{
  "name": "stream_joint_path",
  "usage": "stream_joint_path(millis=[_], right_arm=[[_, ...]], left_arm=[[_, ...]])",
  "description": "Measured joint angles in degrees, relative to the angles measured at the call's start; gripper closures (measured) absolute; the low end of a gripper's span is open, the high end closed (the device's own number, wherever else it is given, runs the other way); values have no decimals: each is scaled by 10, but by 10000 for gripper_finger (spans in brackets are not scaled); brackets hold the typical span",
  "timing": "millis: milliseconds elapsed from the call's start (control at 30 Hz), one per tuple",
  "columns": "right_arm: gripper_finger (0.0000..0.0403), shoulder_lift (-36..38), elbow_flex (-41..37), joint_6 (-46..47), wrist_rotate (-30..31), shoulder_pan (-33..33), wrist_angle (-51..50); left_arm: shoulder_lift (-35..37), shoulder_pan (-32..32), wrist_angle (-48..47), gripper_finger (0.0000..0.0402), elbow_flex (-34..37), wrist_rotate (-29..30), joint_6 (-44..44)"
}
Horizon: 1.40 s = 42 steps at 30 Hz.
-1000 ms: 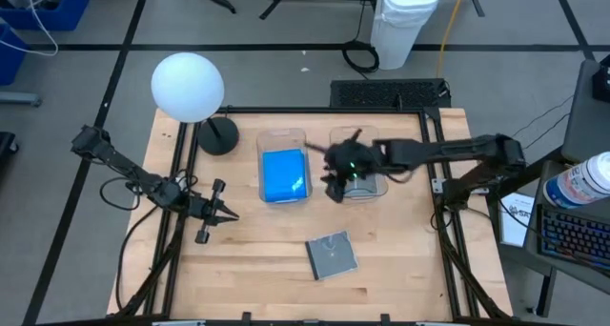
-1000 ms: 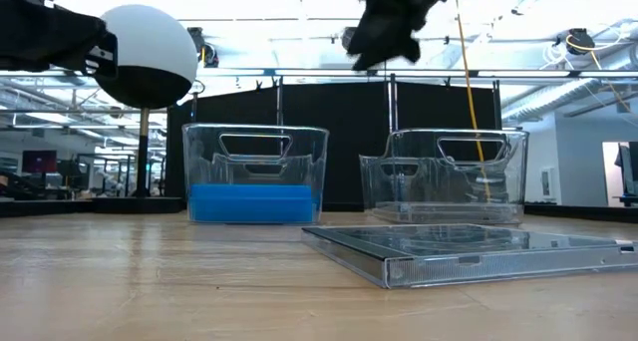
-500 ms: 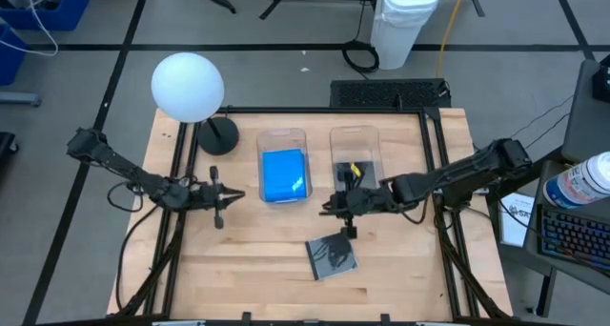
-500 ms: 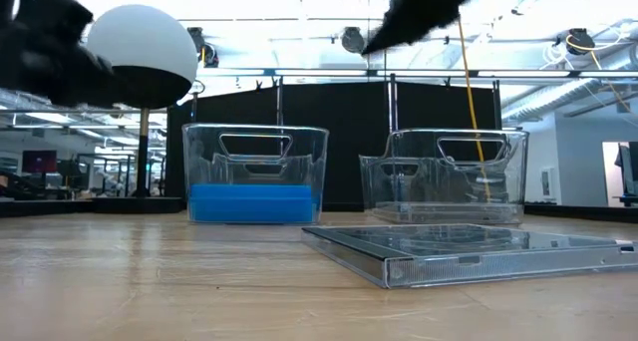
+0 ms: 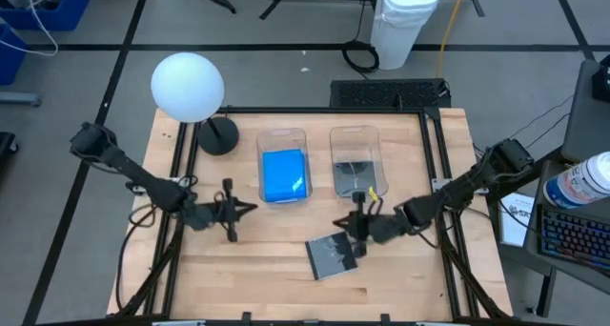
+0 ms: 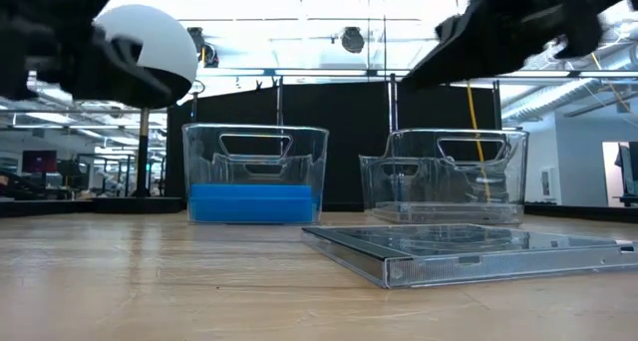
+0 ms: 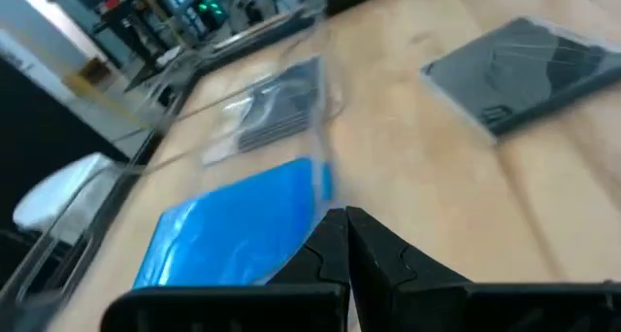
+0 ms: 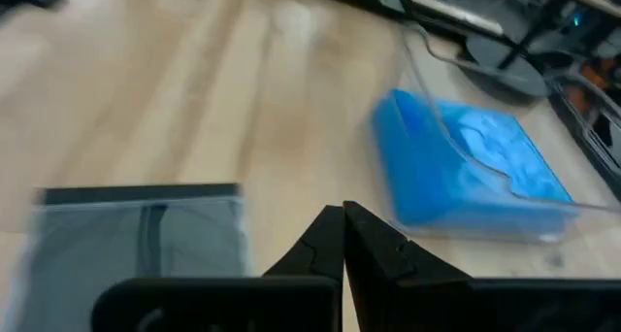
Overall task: Pick & place jewel cases by type
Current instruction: Put the black cd case into the right transparent bin
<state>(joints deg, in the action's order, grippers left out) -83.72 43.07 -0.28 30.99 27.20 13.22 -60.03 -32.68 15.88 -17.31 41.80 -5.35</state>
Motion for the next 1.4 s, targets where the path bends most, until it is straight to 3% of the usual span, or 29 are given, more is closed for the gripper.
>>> stream_joint_path(millis=[267, 400, 533, 667, 800, 1033, 1167, 1400], right_arm=[[403, 0, 0, 29, 50, 87, -18], [403, 0, 0, 95, 58, 126, -48], [403, 0, 0, 160, 88, 179, -67], [403, 0, 0, 228, 123, 206, -100], [403, 0, 0, 327, 123, 210, -123], [403, 0, -32, 458, 91, 193, -122], [403, -3, -78, 540, 94, 180, -117], [403, -4, -153, 647, 58, 139, -96]], left_arm=[[-178, -56, -12, 397, -172, 49, -25], [-248, -59, -10, 387, -241, 71, 9], [-315, -46, -10, 375, -293, 12, 37], [-396, -44, -12, 347, -338, -32, 6], [-468, -44, -36, 299, -393, -74, -30], [-550, -46, -148, 231, -504, -87, -126], [-570, -43, -195, 221, -546, -86, -151], [-572, -19, -221, 220, -545, -110, -131]])
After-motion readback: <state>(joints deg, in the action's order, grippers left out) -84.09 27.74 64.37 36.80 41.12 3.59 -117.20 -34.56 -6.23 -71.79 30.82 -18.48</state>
